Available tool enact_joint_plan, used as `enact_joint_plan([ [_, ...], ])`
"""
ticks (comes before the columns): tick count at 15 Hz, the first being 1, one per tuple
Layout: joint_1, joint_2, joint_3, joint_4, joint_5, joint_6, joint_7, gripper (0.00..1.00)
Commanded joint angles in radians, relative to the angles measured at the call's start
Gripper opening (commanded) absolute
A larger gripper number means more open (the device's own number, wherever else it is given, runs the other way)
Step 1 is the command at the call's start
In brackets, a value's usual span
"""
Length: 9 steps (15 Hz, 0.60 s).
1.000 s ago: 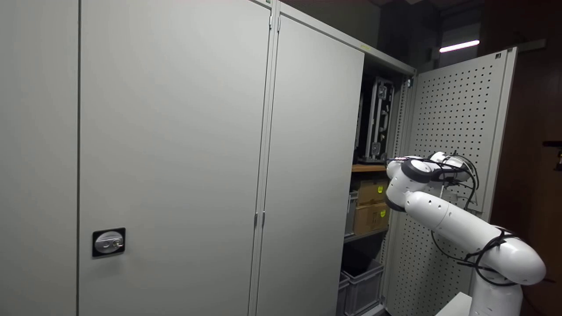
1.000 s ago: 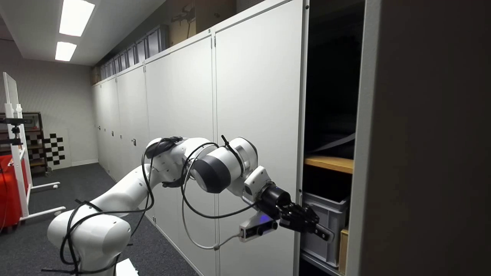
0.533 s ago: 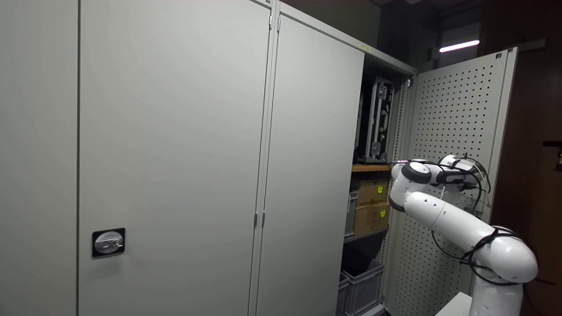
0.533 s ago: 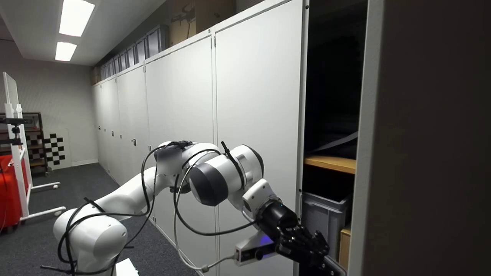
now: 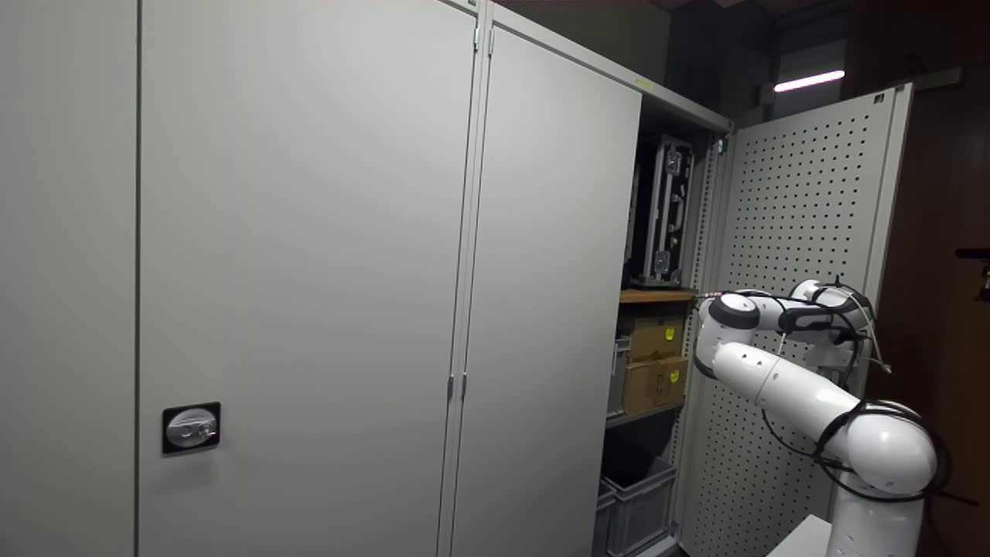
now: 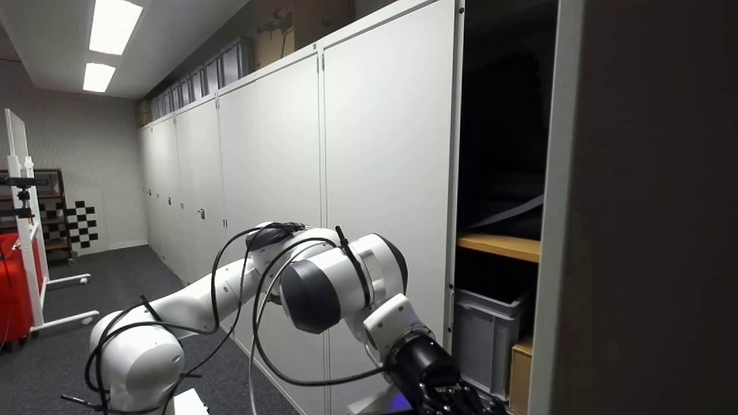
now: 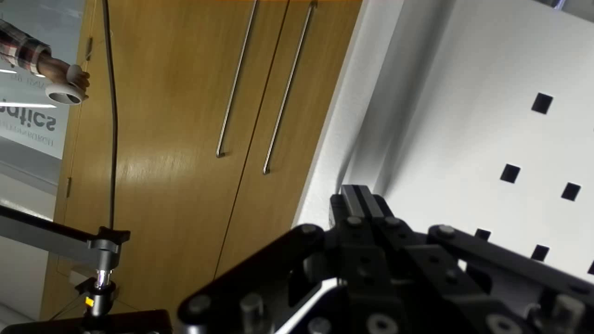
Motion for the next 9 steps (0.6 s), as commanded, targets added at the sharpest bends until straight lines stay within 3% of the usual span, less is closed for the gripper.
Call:
enact_joint_plan([
  [1, -0.04, 0.017, -0.008, 0.037, 0.015, 0.0, 0.0, 0.0],
  [9, -0.105, -0.006, 0.012, 0.098, 0.002, 0.0, 0.0, 0.0],
])
